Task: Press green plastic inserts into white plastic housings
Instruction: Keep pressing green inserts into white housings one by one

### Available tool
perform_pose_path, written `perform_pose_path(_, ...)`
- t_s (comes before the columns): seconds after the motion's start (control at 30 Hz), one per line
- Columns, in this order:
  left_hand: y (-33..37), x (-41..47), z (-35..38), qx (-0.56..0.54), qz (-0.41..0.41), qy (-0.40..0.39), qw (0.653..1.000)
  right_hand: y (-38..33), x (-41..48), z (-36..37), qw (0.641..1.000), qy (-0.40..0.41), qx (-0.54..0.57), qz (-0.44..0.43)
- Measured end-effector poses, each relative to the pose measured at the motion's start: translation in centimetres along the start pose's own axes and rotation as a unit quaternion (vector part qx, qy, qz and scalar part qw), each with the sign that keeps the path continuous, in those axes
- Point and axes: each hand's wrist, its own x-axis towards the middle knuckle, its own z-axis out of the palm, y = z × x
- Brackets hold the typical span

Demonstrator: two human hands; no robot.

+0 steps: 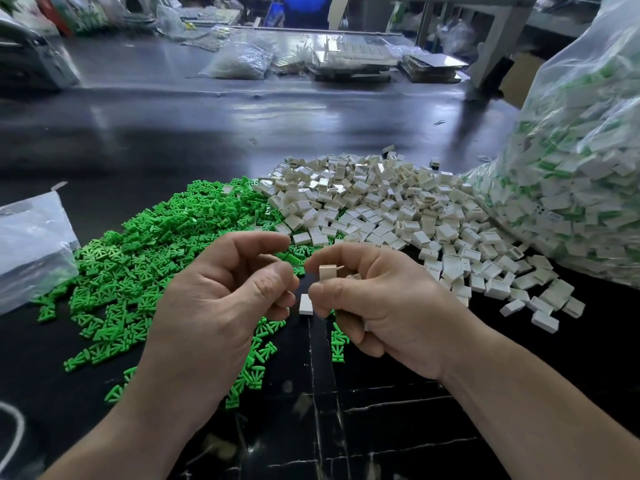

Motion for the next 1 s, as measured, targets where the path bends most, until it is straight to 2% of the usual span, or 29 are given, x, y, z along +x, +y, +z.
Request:
perform_pose_path(0.23,0.05,-0.19,0.28,0.044,0.024,-0.013,0.999,-0.21,-0.47,0.3,0.995,-0.021,-0.089,-0.043)
perform_pose_path(0.47,-0.46,-0.42,0.26,0.123,0.063,-0.053,0.989,-0.49,-0.92,0.49,0.986,-0.047,-0.16,-0.032)
perform_pose_path(0.77,0.08,-0.37,0.08,0.175,0.109,-0.026,0.978,-0.37,-0.52,0.16,0.997,-0.032,-0.062,-0.039)
perform_pose_path(0.9,0.22,-0.35,0.16,0.228,0.142,-0.024,0.963,-0.45,-0.51,0.04,0.998,-0.028,-0.043,-0.037)
perform_pose_path(1.0,0.27,-0.39,0.07,0.216,0.134,-0.023,0.967,-0.49,-0.5,0.11,0.999,-0.025,-0.01,-0.033)
